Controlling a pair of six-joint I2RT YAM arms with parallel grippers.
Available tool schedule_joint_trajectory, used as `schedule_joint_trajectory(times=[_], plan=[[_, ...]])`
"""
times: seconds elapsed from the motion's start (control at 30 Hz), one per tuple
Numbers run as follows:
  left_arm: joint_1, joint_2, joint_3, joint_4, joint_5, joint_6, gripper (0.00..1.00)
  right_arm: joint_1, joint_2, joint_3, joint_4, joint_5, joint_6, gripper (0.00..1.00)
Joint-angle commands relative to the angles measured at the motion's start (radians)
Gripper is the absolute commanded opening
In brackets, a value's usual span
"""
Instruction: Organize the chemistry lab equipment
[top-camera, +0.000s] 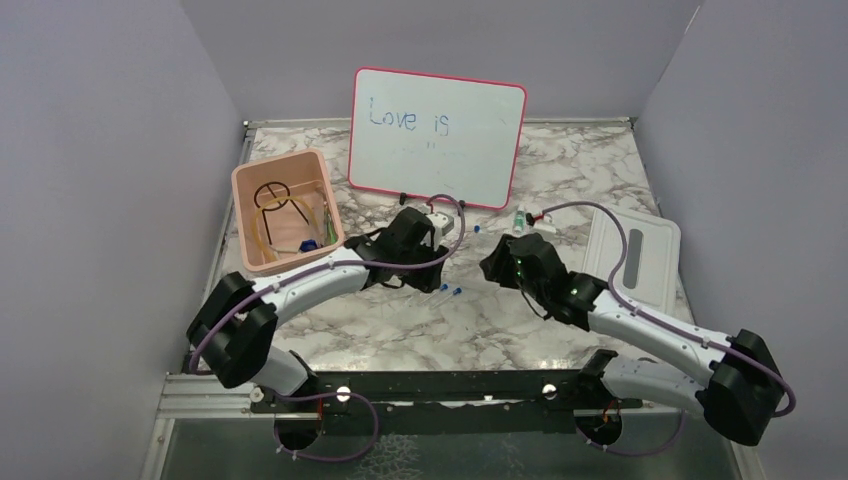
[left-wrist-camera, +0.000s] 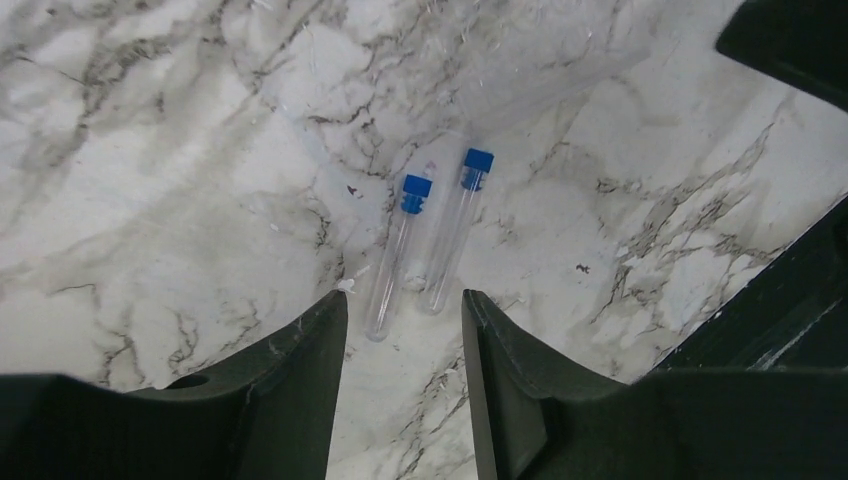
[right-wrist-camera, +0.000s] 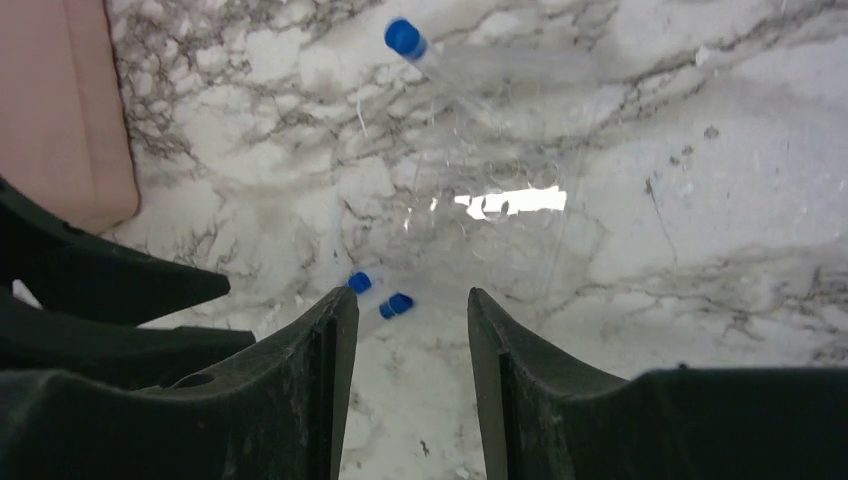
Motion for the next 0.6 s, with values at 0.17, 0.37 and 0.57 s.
schedule_joint_trajectory(times=[0.17,0.37,0.57], plan=[[0.002,0.149,0.028,-0.074,0.098,0.021,0.40,0.003,-0.144,-0.123,-0.048,-0.107,0.098,0.47],[0.001,0.196,0.035,-0.084,0.074,0.027,0.39,0.004,-0.181,-0.136,-0.057,-0.096,0.086,0.46],[0.001,0.244,0.064,-0.112,0.007,0.025,0.37,0.003,-0.189,-0.132,-0.067,-0.094,0.088,0.46]])
